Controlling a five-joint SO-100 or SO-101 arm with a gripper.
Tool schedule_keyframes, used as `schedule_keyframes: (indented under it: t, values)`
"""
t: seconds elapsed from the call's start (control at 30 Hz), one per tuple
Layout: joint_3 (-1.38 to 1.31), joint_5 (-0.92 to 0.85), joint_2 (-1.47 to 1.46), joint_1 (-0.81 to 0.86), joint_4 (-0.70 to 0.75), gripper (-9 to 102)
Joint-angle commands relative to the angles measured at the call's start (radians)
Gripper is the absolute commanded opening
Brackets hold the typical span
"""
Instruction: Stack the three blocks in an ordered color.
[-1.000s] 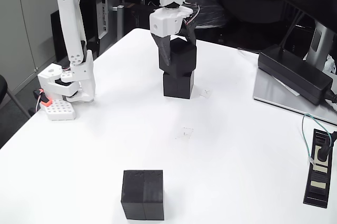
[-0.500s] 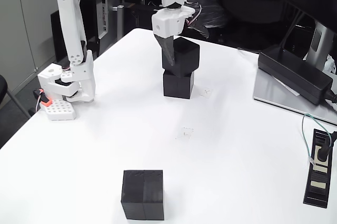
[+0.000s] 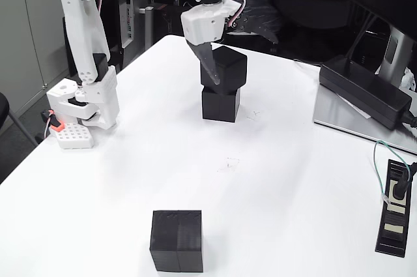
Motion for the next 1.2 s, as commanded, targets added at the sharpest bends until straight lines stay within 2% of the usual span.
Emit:
schedule_keyframes:
  t: [0.0,0.2,0.57,0.73,1.17]
  values:
    - [-0.046,-0.003,0.037,0.130,0.005,53]
    - [-0.037,-0.038,0.028,0.405,0.005,52]
    - [-0.035,-0.388,0.015,0.811,-0.009,52]
    - [-0.061,-0.462,-0.095,0.862,-0.012,52]
    - [-0.328,-0.463,-0.422,0.861,-0.002,52]
